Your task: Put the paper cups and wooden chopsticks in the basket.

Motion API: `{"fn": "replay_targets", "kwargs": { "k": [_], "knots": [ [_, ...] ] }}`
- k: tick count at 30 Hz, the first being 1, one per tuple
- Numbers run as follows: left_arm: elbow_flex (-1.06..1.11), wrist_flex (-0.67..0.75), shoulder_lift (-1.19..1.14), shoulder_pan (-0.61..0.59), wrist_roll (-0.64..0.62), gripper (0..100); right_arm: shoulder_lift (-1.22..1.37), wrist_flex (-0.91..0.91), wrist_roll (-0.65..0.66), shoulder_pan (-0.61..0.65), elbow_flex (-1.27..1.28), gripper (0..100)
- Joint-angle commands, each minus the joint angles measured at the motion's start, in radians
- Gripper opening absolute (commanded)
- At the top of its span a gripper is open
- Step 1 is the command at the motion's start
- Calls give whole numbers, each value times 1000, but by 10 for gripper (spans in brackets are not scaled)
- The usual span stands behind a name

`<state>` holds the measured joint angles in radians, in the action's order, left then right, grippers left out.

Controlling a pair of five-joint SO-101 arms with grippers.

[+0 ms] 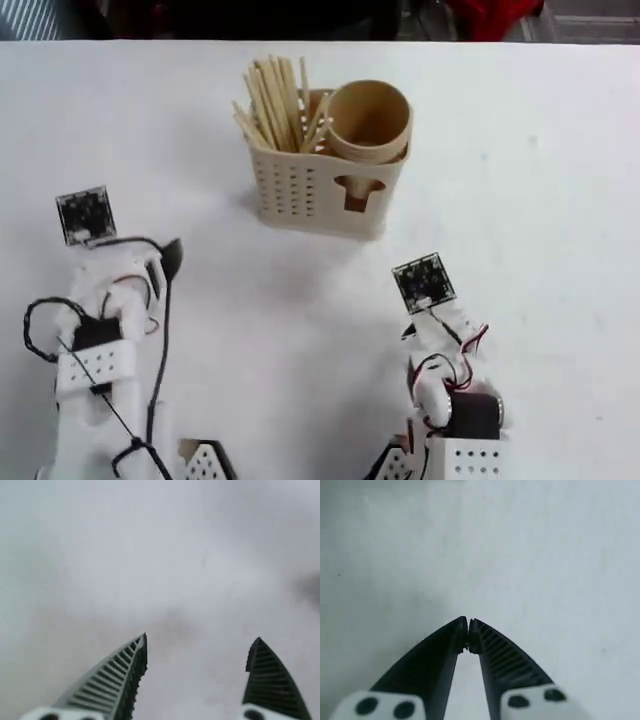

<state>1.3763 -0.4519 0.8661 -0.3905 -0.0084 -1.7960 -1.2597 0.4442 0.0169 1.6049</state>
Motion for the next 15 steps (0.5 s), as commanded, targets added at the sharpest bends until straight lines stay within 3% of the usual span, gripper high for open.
{"fn": "replay_targets", "kwargs": {
  "k": [1, 7, 15],
  "knots": [
    [120, 137, 62, 15, 11, 316, -5, 19, 8, -10, 46, 18],
    [230, 315, 120, 16, 11, 314, -4, 13, 8, -12, 84, 18],
    [226, 258, 255, 16, 8, 313, -2, 13, 8, -10, 84, 18]
  ]
}}
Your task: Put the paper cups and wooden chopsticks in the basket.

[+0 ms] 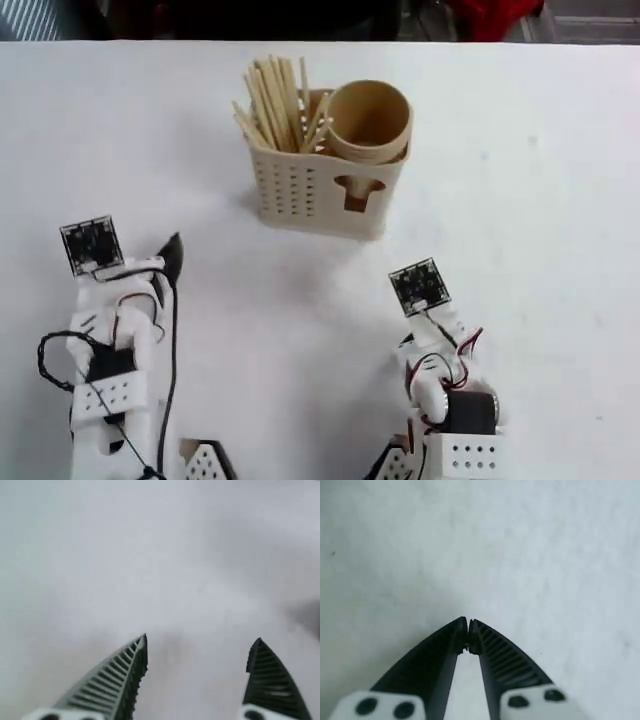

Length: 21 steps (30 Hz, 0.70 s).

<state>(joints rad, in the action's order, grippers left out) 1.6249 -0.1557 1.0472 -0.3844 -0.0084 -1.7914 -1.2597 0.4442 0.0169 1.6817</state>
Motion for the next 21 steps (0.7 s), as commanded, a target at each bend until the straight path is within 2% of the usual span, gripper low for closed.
{"fn": "replay_targets", "kwargs": {
  "k": [1, 7, 11, 17, 21],
  "knots": [
    [-40, -80, 94, 12, 8, 313, -7, 13, 8, -10, 8, 18],
    [-124, -434, 216, 102, 8, 315, -7, 13, 8, -10, 8, 18],
    [-106, -606, 312, 194, 9, 316, -7, 13, 8, -10, 8, 18],
    [78, -660, 470, 240, 12, 316, -7, 13, 8, -10, 8, 18],
    [75, -776, 555, 232, 12, 315, -7, 13, 8, -10, 8, 18]
  ]
}}
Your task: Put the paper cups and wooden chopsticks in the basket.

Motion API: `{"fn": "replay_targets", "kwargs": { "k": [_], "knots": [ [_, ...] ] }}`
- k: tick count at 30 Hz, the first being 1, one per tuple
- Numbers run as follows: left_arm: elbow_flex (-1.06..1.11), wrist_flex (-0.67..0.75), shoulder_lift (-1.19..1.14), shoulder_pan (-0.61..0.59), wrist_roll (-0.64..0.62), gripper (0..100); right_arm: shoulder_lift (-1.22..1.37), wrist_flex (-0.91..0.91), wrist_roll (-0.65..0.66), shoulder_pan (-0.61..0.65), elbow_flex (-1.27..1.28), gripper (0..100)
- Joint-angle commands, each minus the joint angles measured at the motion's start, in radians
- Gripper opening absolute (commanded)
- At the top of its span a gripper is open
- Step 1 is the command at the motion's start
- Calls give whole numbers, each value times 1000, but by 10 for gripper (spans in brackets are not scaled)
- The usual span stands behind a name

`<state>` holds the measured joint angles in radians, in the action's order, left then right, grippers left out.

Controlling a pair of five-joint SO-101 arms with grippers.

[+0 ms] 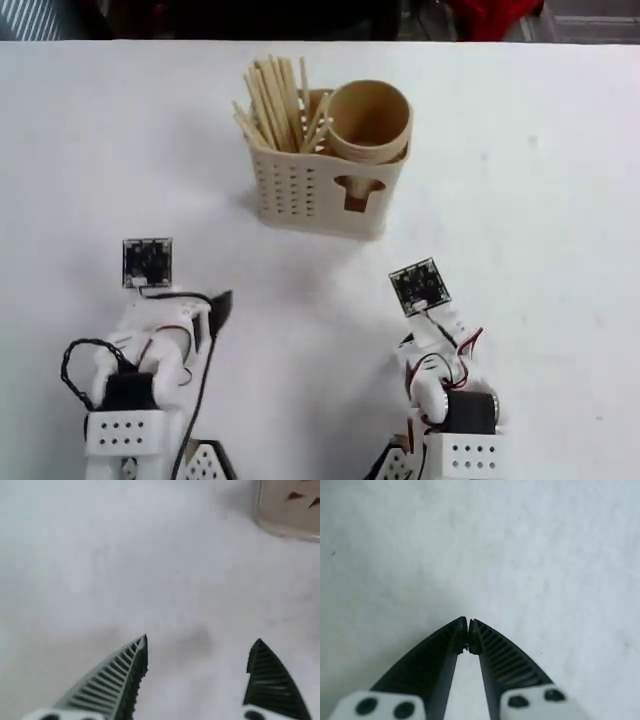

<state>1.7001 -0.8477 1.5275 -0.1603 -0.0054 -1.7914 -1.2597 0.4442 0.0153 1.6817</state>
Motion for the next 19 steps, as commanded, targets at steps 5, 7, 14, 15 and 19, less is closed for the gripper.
{"fn": "replay_targets", "kwargs": {
  "k": [5, 7, 14, 15, 19],
  "knots": [
    [0, -207, 133, 10, 8, 314, -7, 13, 8, -8, 8, 18],
    [0, -236, 151, 10, 8, 314, -7, 13, 8, -8, 8, 18],
    [-2, -331, 214, 12, 3, 314, -7, 13, 8, -8, 8, 18],
    [-3, -345, 220, 12, 3, 314, -7, 13, 8, -8, 8, 18],
    [-3, -379, 239, 10, 3, 314, -7, 13, 8, -8, 8, 18]
  ]
}}
